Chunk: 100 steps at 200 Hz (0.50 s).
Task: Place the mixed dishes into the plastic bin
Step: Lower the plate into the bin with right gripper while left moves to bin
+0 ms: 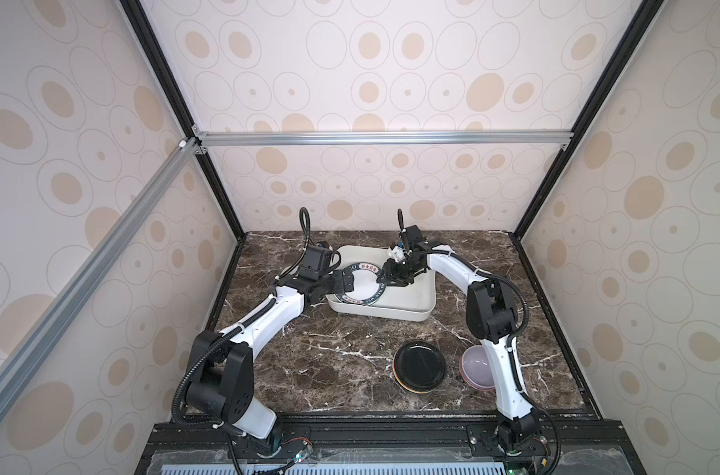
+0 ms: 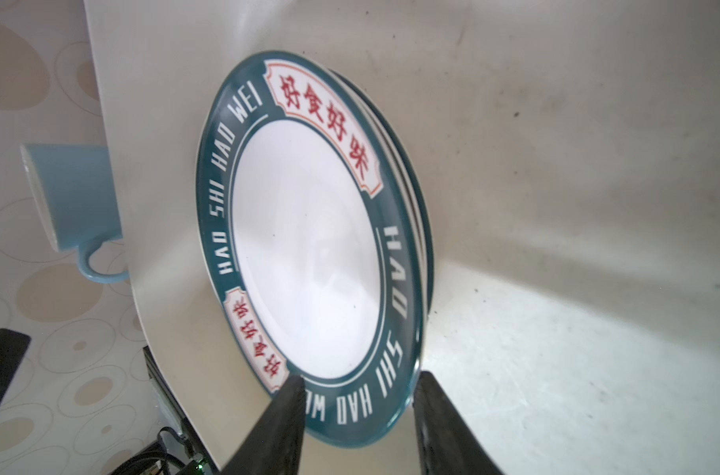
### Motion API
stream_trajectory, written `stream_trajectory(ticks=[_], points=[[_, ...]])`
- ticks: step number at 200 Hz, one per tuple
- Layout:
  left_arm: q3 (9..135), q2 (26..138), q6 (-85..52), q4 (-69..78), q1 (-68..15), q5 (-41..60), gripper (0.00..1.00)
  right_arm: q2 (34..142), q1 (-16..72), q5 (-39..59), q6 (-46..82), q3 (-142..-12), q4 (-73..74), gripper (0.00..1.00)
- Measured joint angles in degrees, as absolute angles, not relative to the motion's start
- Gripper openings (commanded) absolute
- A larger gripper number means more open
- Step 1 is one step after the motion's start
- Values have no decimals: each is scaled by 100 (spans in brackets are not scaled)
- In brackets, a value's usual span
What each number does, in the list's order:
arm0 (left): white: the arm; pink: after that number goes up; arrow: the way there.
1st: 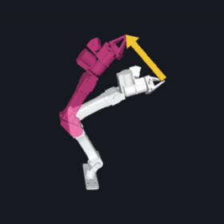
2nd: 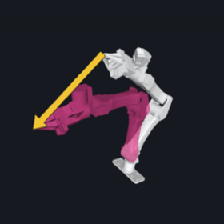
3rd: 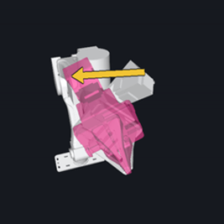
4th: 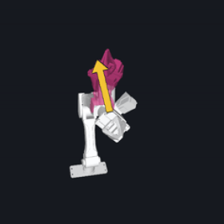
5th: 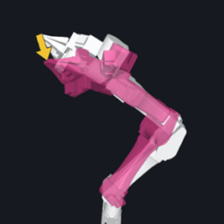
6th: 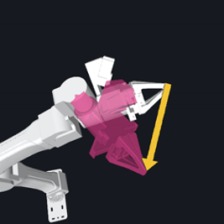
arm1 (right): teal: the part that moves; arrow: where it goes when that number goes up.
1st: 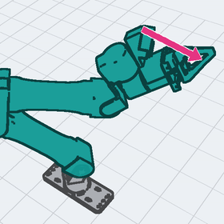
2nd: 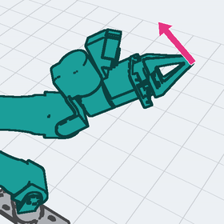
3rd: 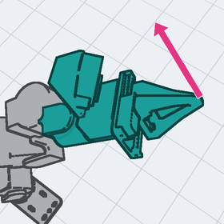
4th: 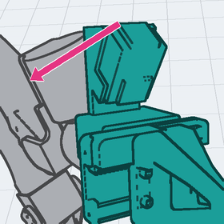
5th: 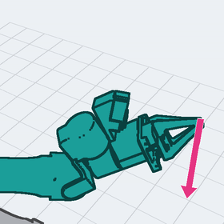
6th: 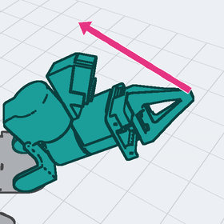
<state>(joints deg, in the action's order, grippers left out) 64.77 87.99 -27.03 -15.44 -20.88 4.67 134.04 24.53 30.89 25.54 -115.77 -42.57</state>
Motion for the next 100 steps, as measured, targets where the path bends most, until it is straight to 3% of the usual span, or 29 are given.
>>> stream_trajectory(ticks=[60,100], points=[[6475,8799,-2694,-1424,-2088,467,99,13406,2547,2746,2342,-11679,-4543,50],[6475,8823,-2685,-1404,-2058,462,99,13782,2742,2650,2235,-12529,-4764,50]])
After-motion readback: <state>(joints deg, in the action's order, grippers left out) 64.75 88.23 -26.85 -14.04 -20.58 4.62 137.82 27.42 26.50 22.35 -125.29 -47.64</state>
